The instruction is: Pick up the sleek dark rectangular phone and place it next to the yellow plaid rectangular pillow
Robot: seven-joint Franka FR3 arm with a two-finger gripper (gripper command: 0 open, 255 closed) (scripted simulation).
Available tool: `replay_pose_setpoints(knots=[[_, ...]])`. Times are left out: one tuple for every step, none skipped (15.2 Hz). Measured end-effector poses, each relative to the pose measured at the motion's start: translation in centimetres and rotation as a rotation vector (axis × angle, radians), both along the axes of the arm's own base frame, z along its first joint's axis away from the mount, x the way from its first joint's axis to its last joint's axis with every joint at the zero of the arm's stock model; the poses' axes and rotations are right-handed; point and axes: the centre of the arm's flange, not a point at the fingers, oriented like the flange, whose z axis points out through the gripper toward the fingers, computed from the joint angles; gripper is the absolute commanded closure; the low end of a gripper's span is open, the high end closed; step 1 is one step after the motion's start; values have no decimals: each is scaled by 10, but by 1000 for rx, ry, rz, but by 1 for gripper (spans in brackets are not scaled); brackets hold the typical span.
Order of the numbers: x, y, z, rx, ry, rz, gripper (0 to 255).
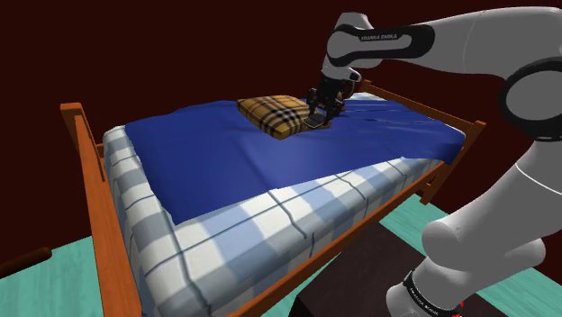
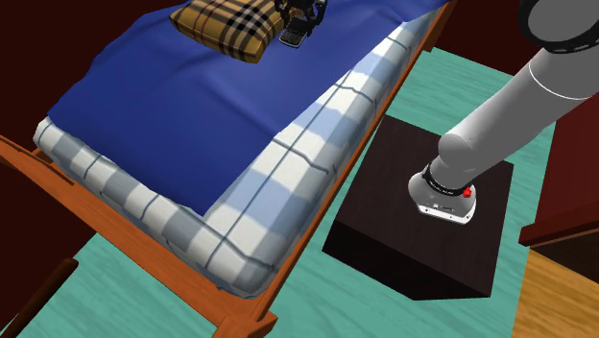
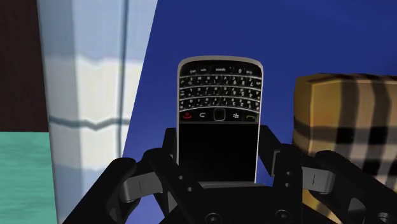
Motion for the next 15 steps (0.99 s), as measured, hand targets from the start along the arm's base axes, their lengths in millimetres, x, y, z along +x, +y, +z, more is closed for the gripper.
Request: replay_pose_setpoints(knots=[[3, -13, 0, 0, 1, 0, 255], [4, -25, 2, 0, 1, 1, 255], [4, -39, 3, 0, 0, 1, 255], [0, -55, 1, 0, 0, 0, 255], [3, -66, 0, 0, 0, 0, 255], [4, -80, 0, 0, 1, 0, 255], [5, -92, 1, 0, 1, 1, 255], [5, -104, 0, 0, 1, 1, 255], [5, -118, 1, 0, 1, 1, 255], [6, -133, 1, 0, 1, 1, 255], [6, -142, 1, 0, 1, 1, 255], [6, -157, 1, 0, 0, 1, 255], [7, -173, 2, 0, 1, 1, 255], [6, -184, 1, 0, 1, 1, 255], [7, -196, 1, 0, 1, 1, 255]])
